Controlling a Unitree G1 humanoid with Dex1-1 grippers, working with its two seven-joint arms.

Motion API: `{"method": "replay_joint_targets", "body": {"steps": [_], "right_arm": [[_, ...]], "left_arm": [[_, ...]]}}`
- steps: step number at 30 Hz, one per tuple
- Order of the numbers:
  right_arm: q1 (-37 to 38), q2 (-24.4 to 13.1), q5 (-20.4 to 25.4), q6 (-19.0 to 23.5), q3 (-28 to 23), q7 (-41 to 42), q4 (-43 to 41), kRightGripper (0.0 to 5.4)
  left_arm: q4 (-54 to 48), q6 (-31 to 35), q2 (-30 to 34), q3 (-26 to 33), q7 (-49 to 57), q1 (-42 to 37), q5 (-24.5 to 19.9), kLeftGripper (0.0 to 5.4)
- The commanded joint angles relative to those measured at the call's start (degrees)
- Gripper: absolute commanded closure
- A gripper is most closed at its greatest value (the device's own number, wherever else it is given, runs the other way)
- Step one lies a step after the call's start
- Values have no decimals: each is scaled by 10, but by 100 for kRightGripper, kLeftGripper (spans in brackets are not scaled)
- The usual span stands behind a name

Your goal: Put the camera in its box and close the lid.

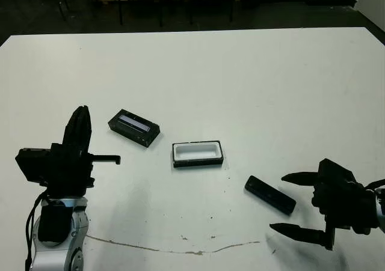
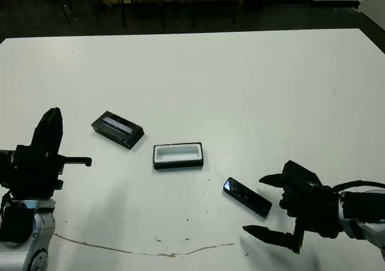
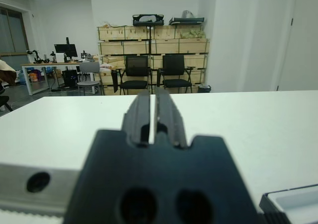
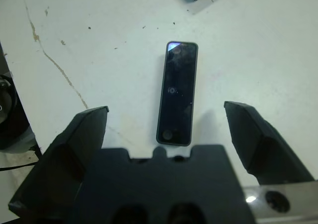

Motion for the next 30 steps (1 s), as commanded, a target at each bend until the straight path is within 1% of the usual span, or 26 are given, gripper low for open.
{"method": "replay_joint_targets", "body": {"steps": [1,6,8,11,20,25,27,30], "right_arm": [[13,9,4,10,-4,-11,-4,35],[33,26,12,9,-15,-26,-9,124],[36,24,6,5,-13,-29,-14,162],[34,18,5,16,-9,-33,-23,217],[33,27,2,18,-4,-44,-24,385],[36,33,-9,-2,3,-46,-14,474],[34,34,-12,-5,6,-46,-11,499],[33,33,-20,-12,11,-48,-10,510]], "left_arm": [[-4,12,4,1,1,16,4,540],[-5,10,6,1,1,18,7,540],[-5,7,6,1,1,20,11,540],[-5,5,6,2,0,23,10,540],[-4,8,9,9,-4,19,3,540],[-8,16,8,11,-3,15,3,540],[-9,18,8,12,-3,13,3,540],[-9,18,9,13,-4,11,3,540]]}}
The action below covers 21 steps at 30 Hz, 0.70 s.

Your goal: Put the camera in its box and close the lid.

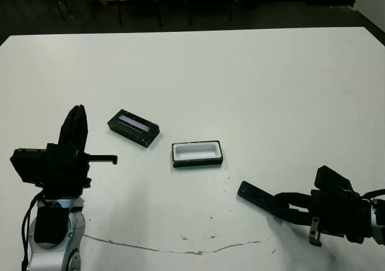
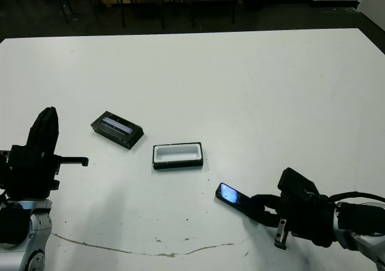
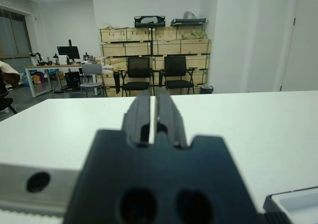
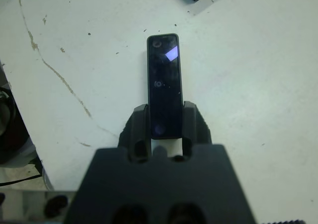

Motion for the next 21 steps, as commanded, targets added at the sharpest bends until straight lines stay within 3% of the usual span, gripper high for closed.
{"method": "replay_joint_targets", "body": {"steps": [1,8,15,18,20,21], "right_arm": [[-1,3,-15,0,10,-8,7,510],[0,10,-6,25,5,-32,-9,510],[7,47,14,30,-33,-65,-15,510],[-20,62,50,28,-65,-57,-1,516],[-65,53,103,91,-81,-57,16,520],[-90,46,102,88,-72,-42,48,521]], "left_arm": [[1,14,9,3,-2,9,1,540],[2,13,9,4,-5,6,-2,540],[1,13,6,0,-3,8,1,540],[-1,15,5,-3,-2,9,2,540],[-1,14,5,-5,-2,10,5,540],[-1,14,4,-7,-1,11,7,540]]}}
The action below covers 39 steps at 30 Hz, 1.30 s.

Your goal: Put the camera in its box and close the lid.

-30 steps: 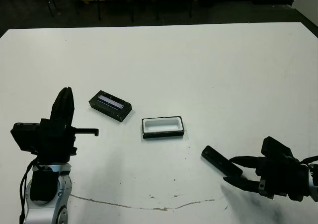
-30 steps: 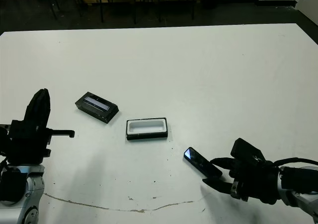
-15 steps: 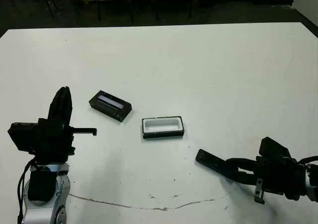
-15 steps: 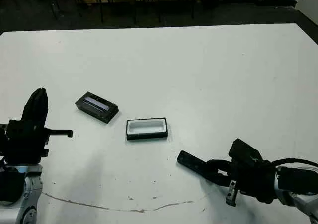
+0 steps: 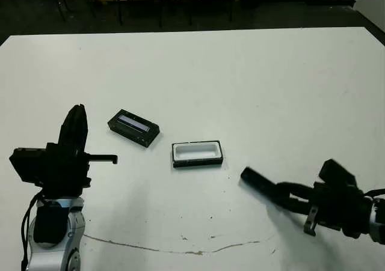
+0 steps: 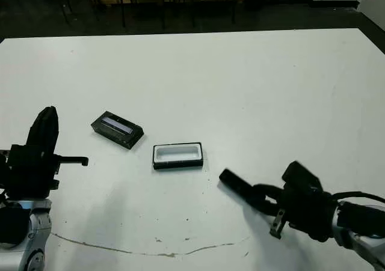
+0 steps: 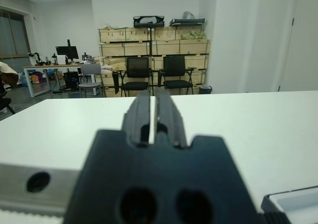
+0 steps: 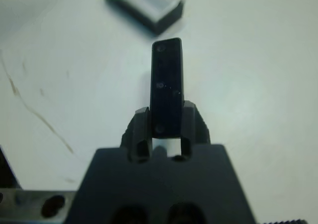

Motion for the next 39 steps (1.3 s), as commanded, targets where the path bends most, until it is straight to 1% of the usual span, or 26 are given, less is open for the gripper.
{"method": "replay_joint_targets", "body": {"steps": [1,2,3,4,5,8,9,11,14,15,18,21,23,26,29,31,32,34,36,38,39], "right_arm": [[-76,-10,20,14,6,35,78,521],[-104,-5,22,-3,12,56,107,521],[-130,-4,26,-10,17,72,125,527],[-160,-7,34,0,21,80,135,538],[-190,-8,31,-3,30,91,151,538],[-253,1,6,-43,60,120,188,538],[-274,3,3,-46,70,127,198,538],[-309,11,6,-46,87,141,214,538],[-341,27,2,-56,105,157,233,538],[-349,31,2,-57,109,160,238,538],[-362,46,-3,-78,116,171,248,538],[-368,50,-13,-85,121,171,250,538],[-367,54,-21,-98,122,175,250,538],[-364,54,-31,-96,126,168,246,538],[-357,51,-49,-95,130,153,224,538],[-354,52,-63,-102,134,146,217,538],[-355,51,-70,-104,139,146,215,538],[-363,43,-80,-89,152,147,209,538],[-375,34,-90,-84,167,158,209,538],[-398,14,-114,-76,193,169,198,538],[-409,5,-127,-77,206,178,194,529]], "left_arm": [[4,10,4,-6,1,11,7,540],[4,10,3,-8,1,12,8,540],[4,9,2,-10,2,12,9,540],[4,8,1,-12,3,13,11,540],[4,7,1,-14,4,14,13,540],[5,1,-1,-18,6,20,18,540],[5,0,-3,-19,6,21,18,540],[5,-4,-4,-19,7,25,18,540],[5,-7,-5,-20,11,31,20,540],[4,-7,-5,-20,11,32,20,540],[5,-6,-5,-21,9,33,14,540],[8,-8,-4,-21,9,31,16,540],[10,-7,-4,-21,11,30,20,540],[13,-6,-4,-21,10,26,18,540],[18,-9,-3,-21,9,23,17,540],[19,-8,-2,-20,9,22,18,540],[19,-8,-2,-20,9,22,19,540],[19,-8,-2,-20,10,22,20,540],[18,-7,-1,-19,9,22,20,540],[17,-5,-2,-19,10,22,20,540],[15,-4,-2,-20,11,22,20,540]]}}
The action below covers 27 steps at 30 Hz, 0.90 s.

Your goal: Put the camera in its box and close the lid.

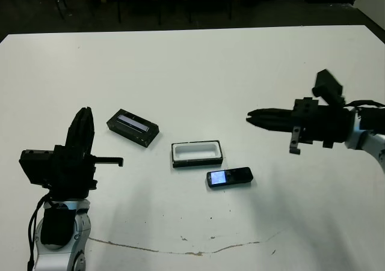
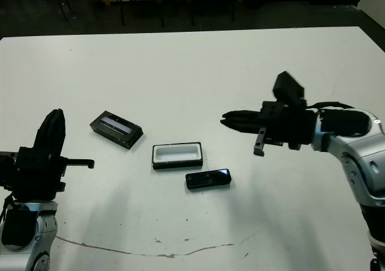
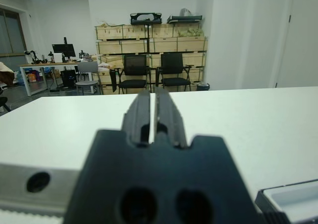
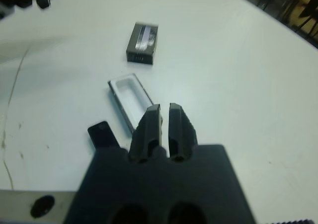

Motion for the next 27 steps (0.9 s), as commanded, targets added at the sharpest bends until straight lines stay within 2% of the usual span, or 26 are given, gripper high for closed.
{"method": "replay_joint_targets", "body": {"steps": [1,7,14,27], "right_arm": [[-44,-37,-40,8,43,28,-14,519],[-81,-33,-95,-75,102,106,32,431],[-124,-15,-121,-93,158,192,103,305],[-136,11,-158,-146,184,259,177,76]], "left_arm": [[6,11,2,0,3,15,5,540],[3,7,3,-1,2,20,4,540],[2,5,1,-2,4,24,5,540],[2,10,2,-1,7,22,6,540]]}}
